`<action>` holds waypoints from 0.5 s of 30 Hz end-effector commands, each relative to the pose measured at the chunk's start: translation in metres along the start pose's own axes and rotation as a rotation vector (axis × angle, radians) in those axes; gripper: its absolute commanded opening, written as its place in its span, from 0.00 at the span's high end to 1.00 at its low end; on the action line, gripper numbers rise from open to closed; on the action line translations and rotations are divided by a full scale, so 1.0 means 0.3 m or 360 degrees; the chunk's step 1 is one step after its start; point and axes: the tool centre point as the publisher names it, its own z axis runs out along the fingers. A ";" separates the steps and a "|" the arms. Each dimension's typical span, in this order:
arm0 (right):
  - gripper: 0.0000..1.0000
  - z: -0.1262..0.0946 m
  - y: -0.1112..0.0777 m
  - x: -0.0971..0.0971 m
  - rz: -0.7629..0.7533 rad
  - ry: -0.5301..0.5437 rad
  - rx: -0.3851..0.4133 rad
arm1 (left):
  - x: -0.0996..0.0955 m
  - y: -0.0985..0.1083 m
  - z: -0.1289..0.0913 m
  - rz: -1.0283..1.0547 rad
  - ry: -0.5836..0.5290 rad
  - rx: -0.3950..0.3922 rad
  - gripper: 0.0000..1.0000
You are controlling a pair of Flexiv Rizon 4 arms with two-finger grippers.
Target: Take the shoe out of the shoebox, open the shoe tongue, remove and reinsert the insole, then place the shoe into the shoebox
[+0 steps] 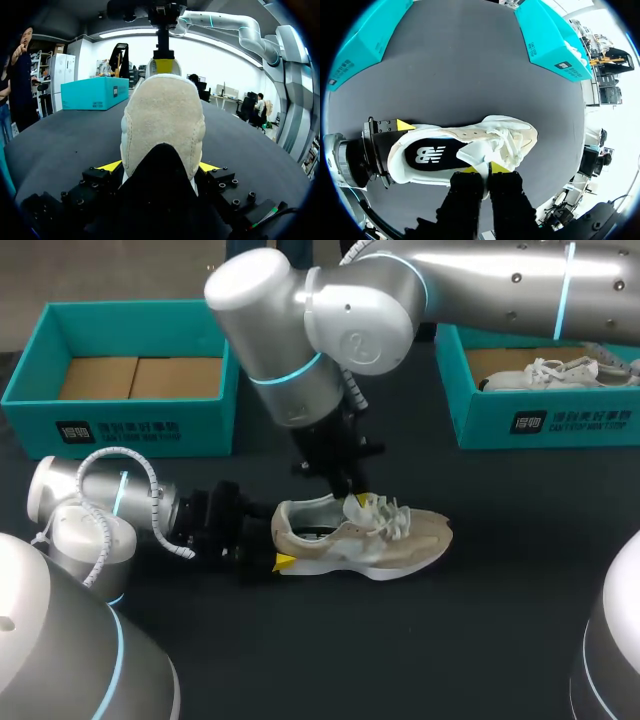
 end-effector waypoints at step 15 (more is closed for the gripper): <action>1.00 0.071 0.032 -0.102 0.0165 0.0343 0.0099 | 0.001 0.011 -0.001 0.0000 0.0001 -0.0006 1.00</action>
